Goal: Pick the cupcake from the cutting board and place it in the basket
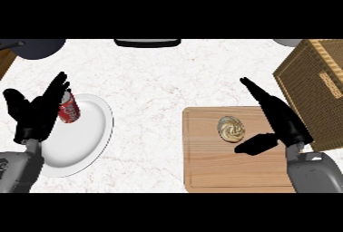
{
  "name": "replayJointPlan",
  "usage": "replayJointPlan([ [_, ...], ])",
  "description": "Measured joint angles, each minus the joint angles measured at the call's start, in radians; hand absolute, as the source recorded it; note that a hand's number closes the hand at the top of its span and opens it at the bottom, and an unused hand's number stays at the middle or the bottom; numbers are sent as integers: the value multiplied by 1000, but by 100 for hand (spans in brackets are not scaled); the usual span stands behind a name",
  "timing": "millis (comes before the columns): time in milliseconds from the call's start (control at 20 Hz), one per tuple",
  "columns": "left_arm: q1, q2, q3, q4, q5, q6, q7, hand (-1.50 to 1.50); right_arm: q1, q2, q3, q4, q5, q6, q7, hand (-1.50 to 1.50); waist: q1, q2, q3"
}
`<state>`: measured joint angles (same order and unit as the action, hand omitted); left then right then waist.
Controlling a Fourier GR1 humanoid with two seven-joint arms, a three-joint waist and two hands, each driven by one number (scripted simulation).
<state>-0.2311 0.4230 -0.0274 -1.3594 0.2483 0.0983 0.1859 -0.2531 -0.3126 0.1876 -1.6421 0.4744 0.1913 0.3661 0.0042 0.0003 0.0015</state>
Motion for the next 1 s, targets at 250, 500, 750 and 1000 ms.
replayJointPlan([
  [250, 13, -18, 22, -4, -25, -20, -8, 0, -20, 31, 13, 102, 55, 13, -27, -150, -1, -1, 0],
  [500, 33, -39, 52, -26, -48, -44, -2, 0, -12, 49, 2, 148, 100, 28, -69, -150, -2, -2, 1],
  [750, 45, -58, 83, -44, -73, -70, 15, 0, 6, 63, -33, 147, 113, 45, -118, -150, -3, -2, 0],
  [1000, 11, -78, 101, -7, -95, -84, 11, 0, 34, 71, -49, 108, 89, 95, -142, -150, -5, -2, 1],
])
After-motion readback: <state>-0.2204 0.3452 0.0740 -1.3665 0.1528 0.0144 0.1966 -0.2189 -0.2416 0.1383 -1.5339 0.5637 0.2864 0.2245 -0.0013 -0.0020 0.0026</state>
